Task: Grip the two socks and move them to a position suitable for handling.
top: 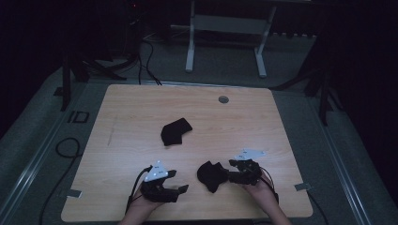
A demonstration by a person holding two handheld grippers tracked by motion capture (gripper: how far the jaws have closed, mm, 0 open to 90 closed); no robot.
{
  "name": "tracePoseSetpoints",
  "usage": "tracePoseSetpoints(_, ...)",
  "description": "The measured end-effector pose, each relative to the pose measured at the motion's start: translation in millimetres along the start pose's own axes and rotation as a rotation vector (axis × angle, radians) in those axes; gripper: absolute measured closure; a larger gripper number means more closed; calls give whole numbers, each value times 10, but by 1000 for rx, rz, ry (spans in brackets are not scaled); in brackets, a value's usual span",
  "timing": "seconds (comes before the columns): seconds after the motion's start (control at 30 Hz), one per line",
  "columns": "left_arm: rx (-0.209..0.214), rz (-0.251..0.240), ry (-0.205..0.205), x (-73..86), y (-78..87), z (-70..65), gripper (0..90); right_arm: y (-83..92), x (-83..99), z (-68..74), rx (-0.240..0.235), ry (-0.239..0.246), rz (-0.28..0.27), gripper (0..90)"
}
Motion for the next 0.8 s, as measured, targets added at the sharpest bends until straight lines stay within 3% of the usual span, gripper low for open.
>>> tracePoseSetpoints(0.23, 39, 90, -19, -60, -335, -22, 397, -174, 83, 7, -7, 21, 62, 527)
tracePoseSetpoints(0.4, 54, 133, -6, -99, -495, 25, 435, -210, 122, 20, -14, 38, 91, 638)
tracePoseSetpoints(0.63, 85, 193, -28, -122, -677, 31, 509, -220, 122, 67, -31, 64, 101, 757)
tracePoseSetpoints(0.8, 96, 208, -72, -153, -774, -25, 659, -224, 124, 83, -40, 72, 98, 798)
Point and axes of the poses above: each handheld gripper's, and its own axes: y roughly backward along the jaws, x roughly out of its underside, z roughly to its left, the point moved 7 cm from there along -y, roughly forward along the jaws, and after that the axes turned 2 degrees about z, right-handed, at the moved point
